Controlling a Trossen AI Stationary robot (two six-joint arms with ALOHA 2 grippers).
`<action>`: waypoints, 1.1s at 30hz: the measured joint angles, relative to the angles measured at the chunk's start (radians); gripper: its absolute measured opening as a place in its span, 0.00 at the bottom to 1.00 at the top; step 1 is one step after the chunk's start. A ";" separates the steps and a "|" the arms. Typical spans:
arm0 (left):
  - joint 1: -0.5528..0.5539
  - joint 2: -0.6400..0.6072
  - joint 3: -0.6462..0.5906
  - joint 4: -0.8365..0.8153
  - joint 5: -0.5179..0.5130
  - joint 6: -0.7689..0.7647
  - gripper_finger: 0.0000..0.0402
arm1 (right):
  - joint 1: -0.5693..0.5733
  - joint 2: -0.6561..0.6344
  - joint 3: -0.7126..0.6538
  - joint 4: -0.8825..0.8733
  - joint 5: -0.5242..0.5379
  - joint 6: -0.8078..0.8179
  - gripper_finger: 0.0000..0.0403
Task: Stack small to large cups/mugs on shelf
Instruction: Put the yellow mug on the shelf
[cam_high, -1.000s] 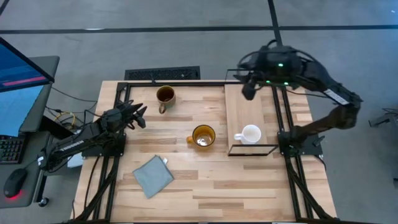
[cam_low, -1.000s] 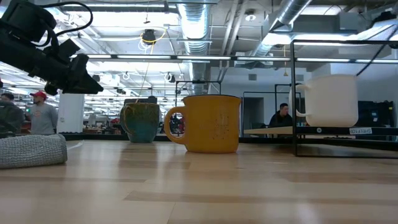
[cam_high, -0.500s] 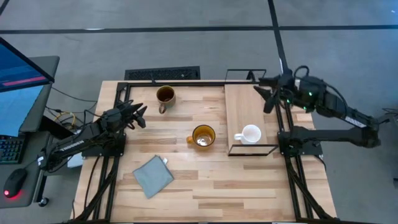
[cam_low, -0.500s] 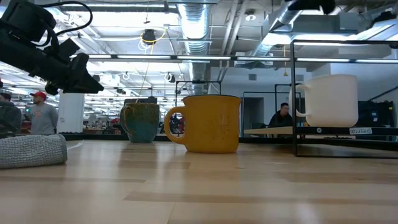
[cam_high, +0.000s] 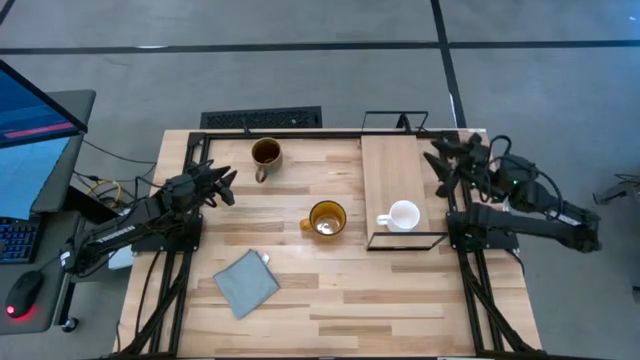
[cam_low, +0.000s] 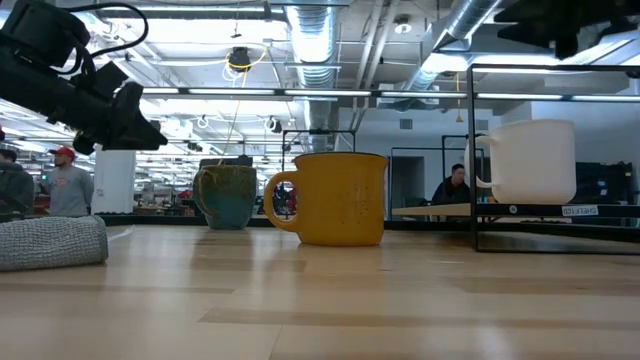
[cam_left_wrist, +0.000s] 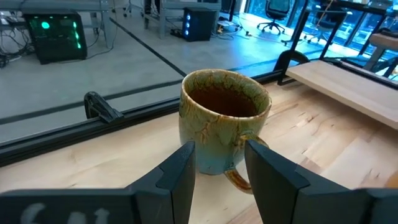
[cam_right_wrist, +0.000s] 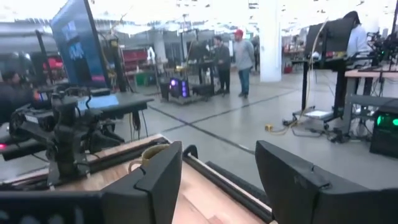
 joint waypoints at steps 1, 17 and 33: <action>0.000 0.000 -0.001 0.006 0.011 0.000 0.32 | 0.000 -0.020 -0.018 0.016 0.000 0.001 0.56; -0.028 0.007 -0.001 0.312 0.464 -0.050 0.32 | -0.002 -0.139 -0.074 0.063 0.000 0.000 0.56; -0.241 0.370 0.093 0.601 0.386 -0.037 0.32 | -0.002 -0.139 -0.074 0.063 0.001 0.001 0.56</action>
